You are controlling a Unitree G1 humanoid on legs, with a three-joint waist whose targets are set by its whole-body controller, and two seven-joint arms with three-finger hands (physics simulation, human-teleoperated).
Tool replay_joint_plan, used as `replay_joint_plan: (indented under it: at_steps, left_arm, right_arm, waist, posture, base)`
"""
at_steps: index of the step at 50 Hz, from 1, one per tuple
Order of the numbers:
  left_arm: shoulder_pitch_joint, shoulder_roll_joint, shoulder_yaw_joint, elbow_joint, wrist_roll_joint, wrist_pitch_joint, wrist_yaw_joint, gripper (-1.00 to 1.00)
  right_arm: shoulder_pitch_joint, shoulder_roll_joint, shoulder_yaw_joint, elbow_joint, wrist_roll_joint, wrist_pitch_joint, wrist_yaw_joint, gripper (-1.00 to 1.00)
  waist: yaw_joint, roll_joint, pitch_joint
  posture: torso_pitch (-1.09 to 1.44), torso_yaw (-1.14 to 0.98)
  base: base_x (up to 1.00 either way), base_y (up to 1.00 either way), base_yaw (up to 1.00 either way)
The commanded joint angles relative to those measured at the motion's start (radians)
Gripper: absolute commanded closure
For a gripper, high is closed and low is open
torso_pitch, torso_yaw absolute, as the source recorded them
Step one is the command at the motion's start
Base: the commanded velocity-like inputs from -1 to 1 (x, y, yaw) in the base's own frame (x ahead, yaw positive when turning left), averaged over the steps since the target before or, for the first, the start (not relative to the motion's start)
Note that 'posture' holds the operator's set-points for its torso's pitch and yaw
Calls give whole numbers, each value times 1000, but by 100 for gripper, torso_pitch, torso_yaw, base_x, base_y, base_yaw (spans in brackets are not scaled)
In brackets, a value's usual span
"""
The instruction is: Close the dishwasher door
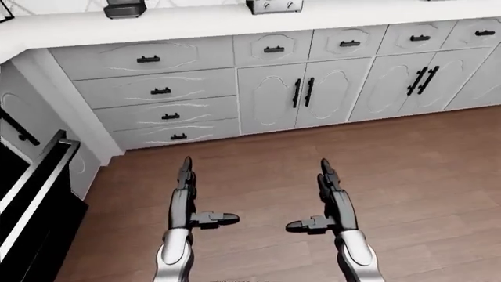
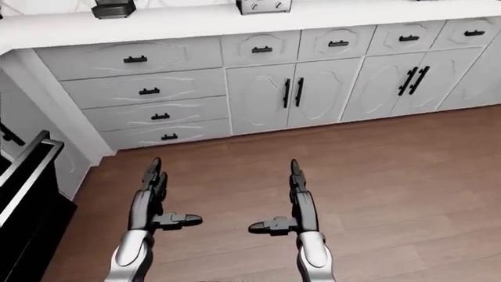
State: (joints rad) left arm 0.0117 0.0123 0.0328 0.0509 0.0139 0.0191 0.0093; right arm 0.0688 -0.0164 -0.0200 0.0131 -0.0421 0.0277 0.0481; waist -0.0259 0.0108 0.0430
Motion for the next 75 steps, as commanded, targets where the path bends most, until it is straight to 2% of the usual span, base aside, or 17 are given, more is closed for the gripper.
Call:
replay_joint_plan:
  at_steps: [1,6,13,18,29,36,37,41,46,49,56,59,64,68,69,71,75]
  left_arm:
    - [-15,6,10,-43,0,-31,7,-100]
    - [-14,6,9,-48,0,-29,6,-100]
    - [-11,6,9,-53,-1,-26,4,-100]
    - [-11,6,9,-55,-1,-24,4,-100]
    - [-10,6,11,-58,-2,-22,5,-100]
    - [-10,5,9,-60,-1,-22,6,-100]
    - [-10,5,9,-60,-1,-21,7,-100]
    - [-9,5,9,-62,-1,-21,6,-100]
    - [-7,5,8,-67,-1,-18,7,-100]
    - [-7,5,8,-65,-1,-20,7,-100]
    - [-5,4,7,-67,0,-18,6,-100]
    - [-5,4,6,-68,1,-17,6,-100]
    - [-6,5,8,-70,-1,-15,6,-100]
    - [-8,5,9,-67,-1,-16,6,-100]
    - [-8,5,9,-69,-1,-15,6,-100]
    - [-7,5,9,-71,-2,-14,6,-100]
    - [-4,4,7,-77,-1,-12,6,-100]
  right_arm:
    - [-16,3,9,-42,3,-30,6,-100]
    - [-20,3,3,-53,-6,-9,-13,-100]
    - [-20,4,10,-66,-11,6,-12,-100]
    - [-25,4,15,-70,-17,22,-11,-100]
    - [-20,4,12,-63,-17,14,-11,-100]
    - [-17,4,11,-70,-15,17,-11,-100]
    - [-17,4,11,-72,-15,18,-11,-100]
    - [-13,4,10,-81,-14,23,-10,-100]
    - [-11,4,10,-91,-15,31,-10,-100]
    - [-12,4,11,-92,-16,33,-11,-100]
    - [-12,6,15,-100,-15,39,-9,-100]
    - [-16,6,15,-97,-14,40,-8,-100]
    - [-13,5,14,-97,-12,36,-8,-100]
    - [-15,5,13,-87,-13,32,-10,-100]
    - [-15,5,13,-84,-12,32,-9,-100]
    - [-14,5,13,-85,-13,33,-11,-100]
    - [-10,5,14,-92,-15,36,-11,-100]
  waist:
    - [7,-2,-9]
    - [29,83,-25]
    - [28,-23,-36]
    - [27,-14,-59]
    - [25,19,-28]
    - [24,-59,-11]
    - [16,-26,-20]
    - [15,-54,-35]
    - [13,3,-17]
    - [11,78,-50]
    - [35,-2,-22]
    - [36,15,-24]
    - [33,-27,-21]
    - [24,-119,-40]
    - [2,-59,-27]
    - [14,-106,-31]
    - [10,-89,-27]
  posture:
    - [0,0]
    - [0,0]
    - [0,0]
    - [0,0]
    - [0,0]
    - [0,0]
    - [0,0]
    - [0,0]
    - [0,0]
    - [0,0]
    - [0,0]
    - [0,0]
    - [0,0]
    - [0,0]
    - [0,0]
    - [0,0]
    - [0,0]
  base:
    - [0,0,-67]
    - [0,0,-41]
    - [0,0,0]
    - [0,2,0]
    - [0,11,0]
    - [0,22,0]
    - [0,29,0]
    - [0,29,0]
    - [0,28,0]
    - [0,29,0]
    - [0,25,4]
    - [0,0,43]
    - [0,0,53]
    - [0,0,53]
    - [0,48,0]
    - [0,47,0]
    - [0,47,0]
